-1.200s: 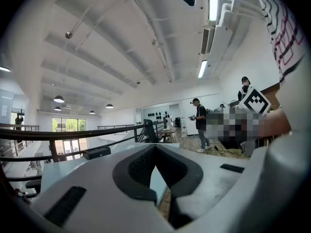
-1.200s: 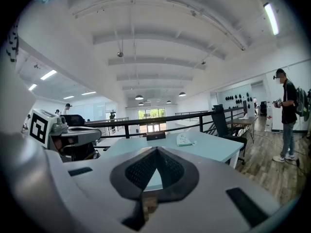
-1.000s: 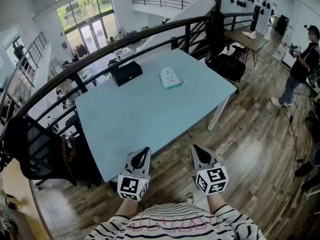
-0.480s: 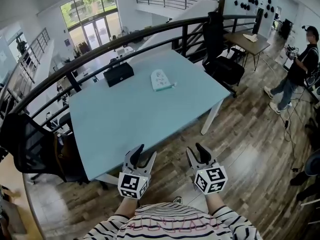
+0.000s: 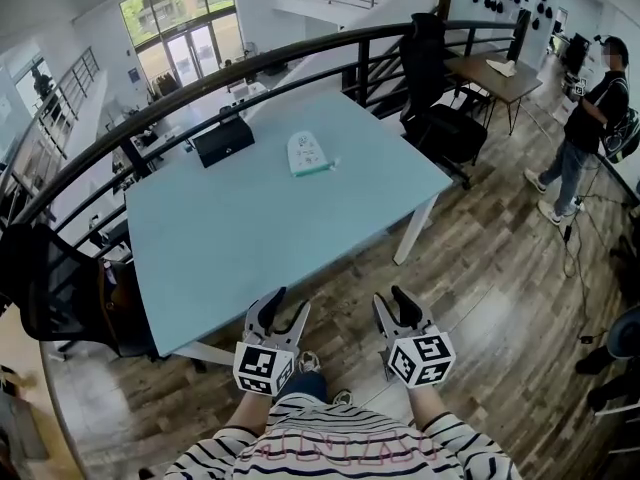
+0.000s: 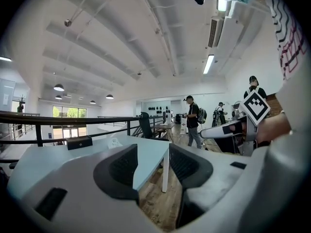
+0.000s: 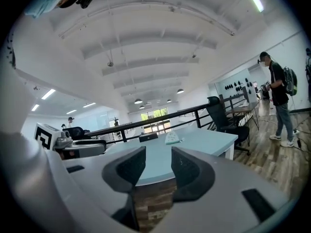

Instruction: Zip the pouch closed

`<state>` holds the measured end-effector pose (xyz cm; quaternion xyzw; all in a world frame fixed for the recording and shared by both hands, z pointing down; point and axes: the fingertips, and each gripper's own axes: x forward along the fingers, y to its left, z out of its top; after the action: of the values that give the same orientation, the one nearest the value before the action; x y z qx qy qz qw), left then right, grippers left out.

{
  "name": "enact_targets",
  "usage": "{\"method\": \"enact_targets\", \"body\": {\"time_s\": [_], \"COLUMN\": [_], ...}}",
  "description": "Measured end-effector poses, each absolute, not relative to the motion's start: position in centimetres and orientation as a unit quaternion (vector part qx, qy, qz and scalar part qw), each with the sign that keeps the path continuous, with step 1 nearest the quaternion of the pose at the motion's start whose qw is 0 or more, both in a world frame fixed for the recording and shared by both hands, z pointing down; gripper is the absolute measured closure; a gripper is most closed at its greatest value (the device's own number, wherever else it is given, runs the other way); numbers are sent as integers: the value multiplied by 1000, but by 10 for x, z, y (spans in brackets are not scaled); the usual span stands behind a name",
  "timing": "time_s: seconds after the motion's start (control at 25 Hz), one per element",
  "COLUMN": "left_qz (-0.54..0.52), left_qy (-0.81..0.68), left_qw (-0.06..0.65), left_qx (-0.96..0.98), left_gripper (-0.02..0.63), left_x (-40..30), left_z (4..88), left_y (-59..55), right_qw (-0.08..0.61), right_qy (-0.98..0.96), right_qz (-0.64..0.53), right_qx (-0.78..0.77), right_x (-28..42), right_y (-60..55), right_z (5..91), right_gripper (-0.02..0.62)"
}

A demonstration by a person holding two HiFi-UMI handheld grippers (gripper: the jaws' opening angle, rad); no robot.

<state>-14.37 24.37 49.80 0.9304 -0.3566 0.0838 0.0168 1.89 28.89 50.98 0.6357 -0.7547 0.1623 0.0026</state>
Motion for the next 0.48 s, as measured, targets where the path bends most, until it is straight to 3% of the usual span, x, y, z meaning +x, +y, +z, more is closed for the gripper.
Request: {"method": "enact_targets", "body": {"time_s": [0.48], "left_qz": [80], "left_qy": [-324], "left_qw": [25], "left_qx": [943], "left_gripper": [423], "left_x": [-89], "left_z": [504], "left_y": [144], "right_qw": [13], "right_qy": [-735], "right_qz": [173], "right_qx": [655], "right_x": [64], "right_y": [203], "right_z": [517], "right_gripper": [437]}}
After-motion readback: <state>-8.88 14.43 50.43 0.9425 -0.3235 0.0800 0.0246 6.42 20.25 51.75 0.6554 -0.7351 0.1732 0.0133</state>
